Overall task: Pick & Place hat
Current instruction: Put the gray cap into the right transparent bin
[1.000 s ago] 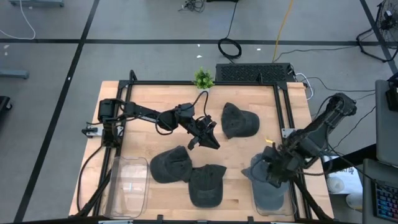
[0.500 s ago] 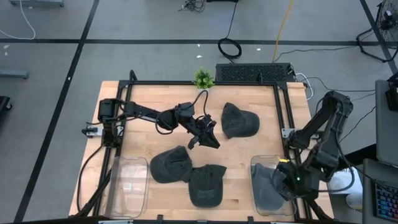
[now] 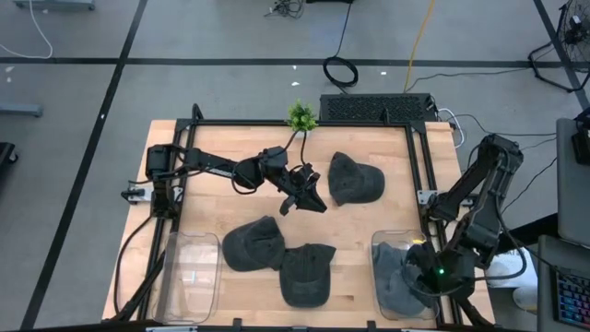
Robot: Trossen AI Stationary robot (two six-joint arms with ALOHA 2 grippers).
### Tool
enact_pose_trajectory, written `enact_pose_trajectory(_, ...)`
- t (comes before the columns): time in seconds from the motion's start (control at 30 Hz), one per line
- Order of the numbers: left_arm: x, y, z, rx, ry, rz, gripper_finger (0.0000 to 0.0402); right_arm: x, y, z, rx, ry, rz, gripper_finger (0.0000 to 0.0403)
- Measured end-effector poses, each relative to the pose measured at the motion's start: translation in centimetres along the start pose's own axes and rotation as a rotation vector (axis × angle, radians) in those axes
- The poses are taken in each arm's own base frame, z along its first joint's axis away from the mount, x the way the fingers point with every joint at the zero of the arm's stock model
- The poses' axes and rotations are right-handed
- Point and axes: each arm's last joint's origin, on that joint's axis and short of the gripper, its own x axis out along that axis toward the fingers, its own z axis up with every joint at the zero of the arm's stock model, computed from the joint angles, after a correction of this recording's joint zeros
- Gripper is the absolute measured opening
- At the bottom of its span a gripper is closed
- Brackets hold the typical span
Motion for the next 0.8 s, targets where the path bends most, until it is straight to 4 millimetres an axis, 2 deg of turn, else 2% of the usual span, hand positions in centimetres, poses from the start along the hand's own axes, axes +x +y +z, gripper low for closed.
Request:
enact_pose_trajectory(0.2, 0.0, 0.0, 0.0, 0.0, 0.0, -0.001, 0.0062, 1.1, -1.1, 0.5, 0.058, -0.023, -0.055, 0.0)
enact_pose_trajectory(0.37, 0.0, 0.0, 0.0, -0.004, 0.0, 0.0, 0.0062, 3.1, -3.4, 1.4, 0.145, -0.067, -0.156, 0.0)
enact_pose_trajectory(0.5, 0.0, 0.0, 0.0, -0.004, 0.0, 0.0, 0.0062, 4.2, -4.7, 2.3, 0.171, -0.075, -0.154, 0.0001)
enact_pose_trajectory(0.63, 0.0, 0.0, 0.0, -0.001, 0.0, 0.0, 0.0062, 3.7, -4.6, 2.5, 0.105, -0.077, -0.043, 0.0017)
enact_pose_trajectory(0.8, 0.0, 0.0, 0.0, -0.001, 0.001, 0.0, 0.0062, 1.6, -4.3, 2.6, 0.058, -0.148, 0.118, 0.0049)
